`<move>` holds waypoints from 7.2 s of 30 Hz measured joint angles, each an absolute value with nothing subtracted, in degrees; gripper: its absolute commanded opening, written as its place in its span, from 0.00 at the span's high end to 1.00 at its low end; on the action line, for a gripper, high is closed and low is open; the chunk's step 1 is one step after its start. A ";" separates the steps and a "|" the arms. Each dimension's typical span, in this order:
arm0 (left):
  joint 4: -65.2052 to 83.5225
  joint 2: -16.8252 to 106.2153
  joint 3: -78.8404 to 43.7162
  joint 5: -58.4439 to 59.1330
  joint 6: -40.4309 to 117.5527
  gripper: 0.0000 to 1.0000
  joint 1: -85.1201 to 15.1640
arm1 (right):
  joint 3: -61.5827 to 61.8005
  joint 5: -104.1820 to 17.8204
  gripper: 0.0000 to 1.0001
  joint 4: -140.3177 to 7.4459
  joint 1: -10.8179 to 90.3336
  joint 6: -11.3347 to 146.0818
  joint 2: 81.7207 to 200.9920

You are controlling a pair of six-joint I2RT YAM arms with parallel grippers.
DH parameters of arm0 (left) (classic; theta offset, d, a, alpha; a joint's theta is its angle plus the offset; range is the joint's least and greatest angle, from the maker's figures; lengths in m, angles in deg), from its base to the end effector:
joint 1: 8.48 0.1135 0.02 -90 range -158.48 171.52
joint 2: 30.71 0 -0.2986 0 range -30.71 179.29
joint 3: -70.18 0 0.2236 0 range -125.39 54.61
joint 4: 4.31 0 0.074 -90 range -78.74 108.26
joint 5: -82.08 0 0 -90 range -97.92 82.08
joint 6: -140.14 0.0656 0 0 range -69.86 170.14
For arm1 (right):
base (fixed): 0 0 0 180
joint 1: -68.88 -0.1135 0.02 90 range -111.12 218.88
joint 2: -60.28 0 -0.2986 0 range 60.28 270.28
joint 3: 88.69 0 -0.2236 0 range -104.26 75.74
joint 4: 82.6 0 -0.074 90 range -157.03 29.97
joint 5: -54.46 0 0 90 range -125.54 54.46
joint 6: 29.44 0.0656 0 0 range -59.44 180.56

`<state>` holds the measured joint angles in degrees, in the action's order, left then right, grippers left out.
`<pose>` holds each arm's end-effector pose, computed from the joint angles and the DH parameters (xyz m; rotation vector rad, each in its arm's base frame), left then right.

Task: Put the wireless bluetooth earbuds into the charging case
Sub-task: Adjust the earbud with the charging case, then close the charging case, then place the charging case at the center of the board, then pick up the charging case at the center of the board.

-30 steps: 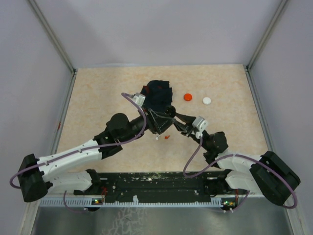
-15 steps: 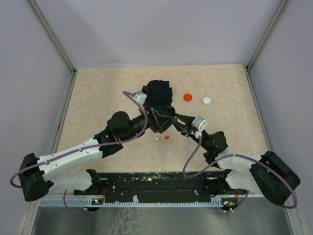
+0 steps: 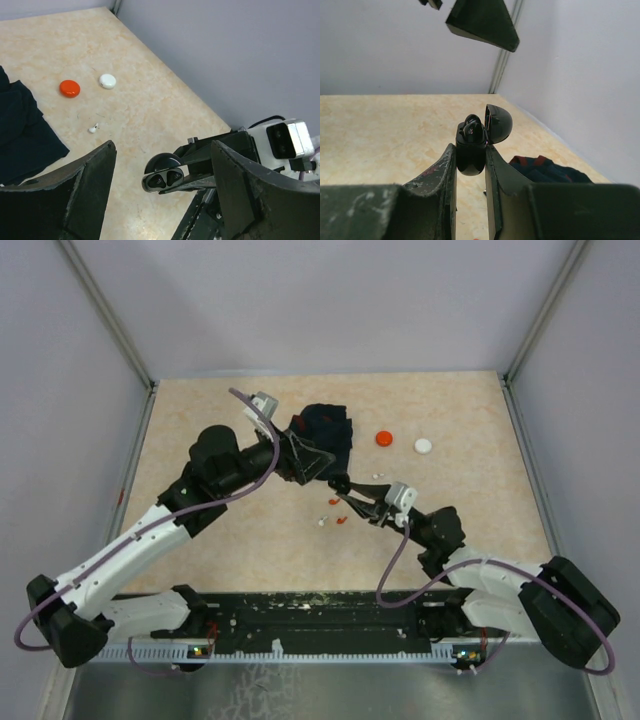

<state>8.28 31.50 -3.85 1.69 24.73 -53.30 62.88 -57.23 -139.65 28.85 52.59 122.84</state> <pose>0.1613 -0.1757 0.4216 0.4224 1.6397 -1.0737 0.1313 0.1419 0.3056 -0.7930 0.9411 0.7102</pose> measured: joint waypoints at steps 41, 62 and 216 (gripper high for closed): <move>13.50 39.68 -6.32 34.91 24.49 0.25 -48.07 | 60.98 -63.88 1.00 -144.90 28.74 61.27 125.81; 22.66 36.51 -8.02 24.53 29.87 0.19 -45.78 | 60.93 -56.40 1.00 -126.69 30.27 71.80 123.50; 23.54 31.75 1.90 10.39 28.51 0.00 -27.59 | 21.92 -31.53 0.58 -70.19 33.12 63.48 139.34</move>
<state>23.54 31.75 1.90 10.39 28.51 -27.59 21.92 -31.53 -70.19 33.12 63.48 139.34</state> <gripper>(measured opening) 0.998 0.500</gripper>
